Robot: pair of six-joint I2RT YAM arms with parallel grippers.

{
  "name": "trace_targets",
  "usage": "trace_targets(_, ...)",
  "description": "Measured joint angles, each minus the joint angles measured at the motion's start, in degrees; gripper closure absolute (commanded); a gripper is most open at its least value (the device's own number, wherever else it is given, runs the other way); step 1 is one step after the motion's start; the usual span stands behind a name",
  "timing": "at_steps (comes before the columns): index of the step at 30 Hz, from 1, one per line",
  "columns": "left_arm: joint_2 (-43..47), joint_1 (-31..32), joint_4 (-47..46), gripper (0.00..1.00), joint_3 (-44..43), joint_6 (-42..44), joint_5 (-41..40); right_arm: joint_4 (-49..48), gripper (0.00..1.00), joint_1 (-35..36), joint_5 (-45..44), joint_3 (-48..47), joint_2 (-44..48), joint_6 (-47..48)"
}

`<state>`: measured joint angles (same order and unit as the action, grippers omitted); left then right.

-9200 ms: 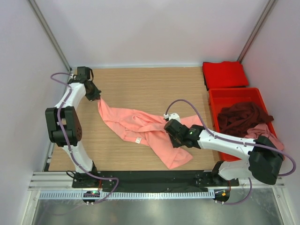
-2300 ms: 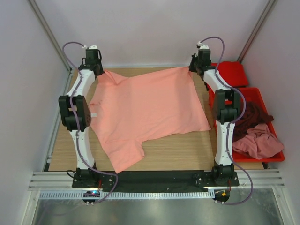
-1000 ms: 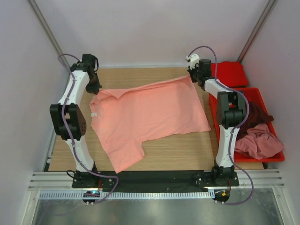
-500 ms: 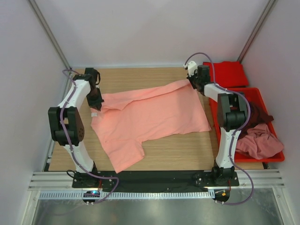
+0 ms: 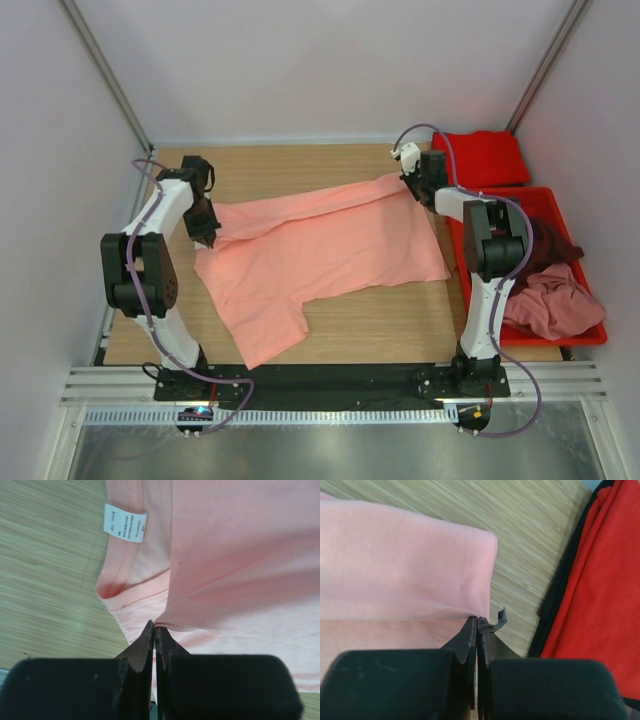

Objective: Fold and stack the t-shirts
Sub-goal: Fold the tshirt

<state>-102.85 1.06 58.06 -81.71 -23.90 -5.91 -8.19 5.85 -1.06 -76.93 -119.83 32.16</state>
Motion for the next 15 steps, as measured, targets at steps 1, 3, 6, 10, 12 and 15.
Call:
trace_targets(1, 0.11, 0.0, -0.04, 1.0, -0.02, -0.15, -0.66, -0.33, 0.99, 0.0, -0.24, 0.0, 0.0, 0.17)
trace_targets(3, 0.52, 0.0, 0.09, 1.0, -0.22, -0.42, -1.81, -0.87, 0.99, 0.02, -0.63, 0.0, 0.24, 0.48)
trace_targets(6, 1.16, 0.0, 0.22, 1.0, -1.55, -1.05, -3.3, -1.2, 0.99, 0.04, -1.09, 0.02, 1.01, 0.63)
trace_targets(10, 1.38, 0.0, 0.48, 1.0, -3.85, -1.2, -4.04, -1.31, 0.99, 0.04, -1.62, 0.24, 2.8, 0.74)
trace_targets(12, 1.38, 0.0, 0.61, 1.0, -4.24, -1.18, -4.04, -1.99, 0.99, 0.07, -1.88, 1.01, 3.82, 0.76)
trace_targets(15, 1.38, 0.0, 1.03, 1.0, -3.98, -1.18, -3.91, -2.54, 0.99, 0.09, -2.47, 2.34, 4.63, 0.83)
